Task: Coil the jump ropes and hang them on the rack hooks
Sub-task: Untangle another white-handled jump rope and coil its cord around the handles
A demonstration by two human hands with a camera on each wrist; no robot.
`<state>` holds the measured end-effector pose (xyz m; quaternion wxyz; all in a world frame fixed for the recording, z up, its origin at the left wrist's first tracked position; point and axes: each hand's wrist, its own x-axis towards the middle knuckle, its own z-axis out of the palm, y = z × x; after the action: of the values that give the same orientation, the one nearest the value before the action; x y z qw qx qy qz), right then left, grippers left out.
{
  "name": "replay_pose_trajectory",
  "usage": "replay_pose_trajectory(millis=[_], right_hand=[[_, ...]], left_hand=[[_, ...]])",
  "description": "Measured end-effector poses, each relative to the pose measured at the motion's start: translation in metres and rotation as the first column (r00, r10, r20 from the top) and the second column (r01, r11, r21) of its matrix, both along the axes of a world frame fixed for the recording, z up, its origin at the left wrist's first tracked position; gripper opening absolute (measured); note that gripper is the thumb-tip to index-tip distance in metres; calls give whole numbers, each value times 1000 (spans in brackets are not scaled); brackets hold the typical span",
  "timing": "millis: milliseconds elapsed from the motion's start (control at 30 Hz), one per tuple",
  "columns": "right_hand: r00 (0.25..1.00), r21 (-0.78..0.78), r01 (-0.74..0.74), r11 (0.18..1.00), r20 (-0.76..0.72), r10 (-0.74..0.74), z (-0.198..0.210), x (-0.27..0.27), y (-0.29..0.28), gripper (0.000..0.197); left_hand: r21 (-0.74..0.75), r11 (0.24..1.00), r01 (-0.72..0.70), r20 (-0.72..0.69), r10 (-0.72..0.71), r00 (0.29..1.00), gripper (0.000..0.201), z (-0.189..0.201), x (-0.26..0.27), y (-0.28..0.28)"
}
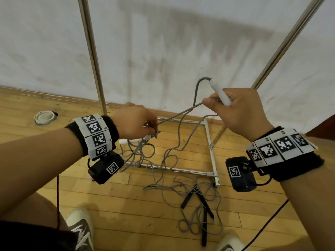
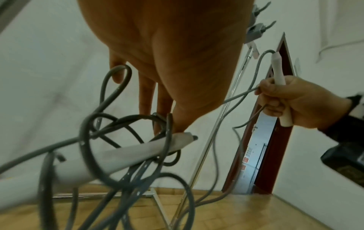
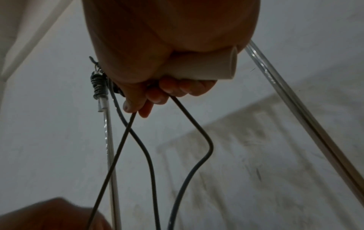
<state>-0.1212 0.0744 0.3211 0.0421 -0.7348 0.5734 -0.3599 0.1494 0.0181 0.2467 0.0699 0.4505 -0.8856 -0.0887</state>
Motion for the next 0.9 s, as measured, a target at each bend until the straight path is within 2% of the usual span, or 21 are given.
replay_pose_trajectory(millis=[100,200,267,333,367,433,533,600,700,833,900], right_hand=[[998,4,68,998,0,-68,1,-11,-2,17],[995,91,100,991,17,-102,-3,-27,-7,22],[993,186,114,976,-31,-110,-8,-35,-9,21],[987,219,129,967,-119,-104,-14,-37,-9,9],[982,214,122,969,-167,-86,-16,-34,-8,9],[979,199,70,977,-204,-28,-22,-24,-7,24],[987,245,-100,964,-98,127,-29,7,0,25],[978,300,-157,941,-87,191,-37,25,4,23],[981,320,-164,933,-48,189,-42,34,4,21],[972,314,-150,937,-126,198,-33,35,3,31],[972,289,-148,946,-135,193,-28,39,4,33]], left_hand=[[-32,999,-19,39,21,999,12,-1,3,-3],[1,999,-49,-18,49,999,18,-1,5,-7],[58,998,-39,-58,42,997,20,0,3,-6],[114,993,-15,-71,23,997,19,-1,1,-3],[139,990,0,-74,11,997,19,-1,-2,-1],[166,985,43,-99,-27,995,22,2,-9,3],[168,979,115,-185,-83,979,23,13,-20,12],[181,973,146,-246,-99,964,23,20,-24,17],[208,961,184,-270,-124,955,24,28,-24,22],[191,962,195,-199,-156,967,29,29,-19,23],[171,966,192,-220,-152,964,28,27,-17,22]])
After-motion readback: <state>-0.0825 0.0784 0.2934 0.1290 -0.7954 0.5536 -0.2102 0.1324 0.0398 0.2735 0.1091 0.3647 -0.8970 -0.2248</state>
